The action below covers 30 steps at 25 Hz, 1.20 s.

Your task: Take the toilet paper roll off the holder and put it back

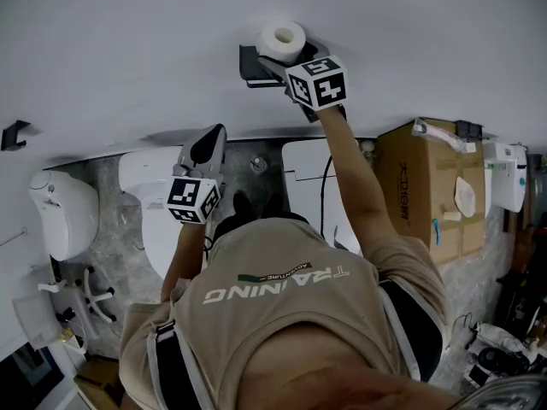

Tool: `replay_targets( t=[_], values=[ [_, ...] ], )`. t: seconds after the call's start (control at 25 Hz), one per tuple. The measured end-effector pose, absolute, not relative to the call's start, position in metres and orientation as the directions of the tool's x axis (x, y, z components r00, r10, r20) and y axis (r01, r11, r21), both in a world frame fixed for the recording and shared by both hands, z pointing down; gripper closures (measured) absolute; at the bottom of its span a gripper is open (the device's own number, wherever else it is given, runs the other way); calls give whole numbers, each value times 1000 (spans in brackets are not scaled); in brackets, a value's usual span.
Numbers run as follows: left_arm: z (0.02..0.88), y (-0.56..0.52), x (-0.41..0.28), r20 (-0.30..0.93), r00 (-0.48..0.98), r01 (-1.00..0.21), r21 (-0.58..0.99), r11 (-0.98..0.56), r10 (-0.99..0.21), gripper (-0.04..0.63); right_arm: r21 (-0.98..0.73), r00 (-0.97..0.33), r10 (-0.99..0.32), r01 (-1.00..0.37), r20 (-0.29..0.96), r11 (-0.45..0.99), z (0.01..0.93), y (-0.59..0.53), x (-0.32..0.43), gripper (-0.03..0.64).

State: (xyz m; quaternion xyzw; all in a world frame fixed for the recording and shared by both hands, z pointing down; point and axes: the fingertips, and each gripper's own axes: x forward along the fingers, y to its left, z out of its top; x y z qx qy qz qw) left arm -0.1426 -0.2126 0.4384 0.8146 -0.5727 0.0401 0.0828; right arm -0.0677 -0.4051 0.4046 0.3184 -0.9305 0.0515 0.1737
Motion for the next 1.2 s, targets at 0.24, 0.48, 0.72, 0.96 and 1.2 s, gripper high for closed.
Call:
replay_targets(
  t=[0.24,0.48,0.72,0.96,1.2],
  values=[
    [433,-203,-146,141,350,-936,82,-341,-926,591,85,-702,-592,-614,397,785,414,-404,-72,247],
    [432,-191,-145,121,439,-898,78,-432,-890,591,75,-665,-625,-658,410,749,414,-410,-72,245],
    [431,-171,-153,122,508,-861,78,-502,-853,591,105,-590,-698,-729,407,677,416,-410,-61,241],
    [433,-157,-157,120,562,-827,92,-554,-818,591,109,-544,-735,-769,404,630,415,-400,-44,241],
    [440,-149,-160,132,585,-811,108,-575,-800,591,90,-541,-772,-797,335,597,408,-360,-30,242]
  ],
)
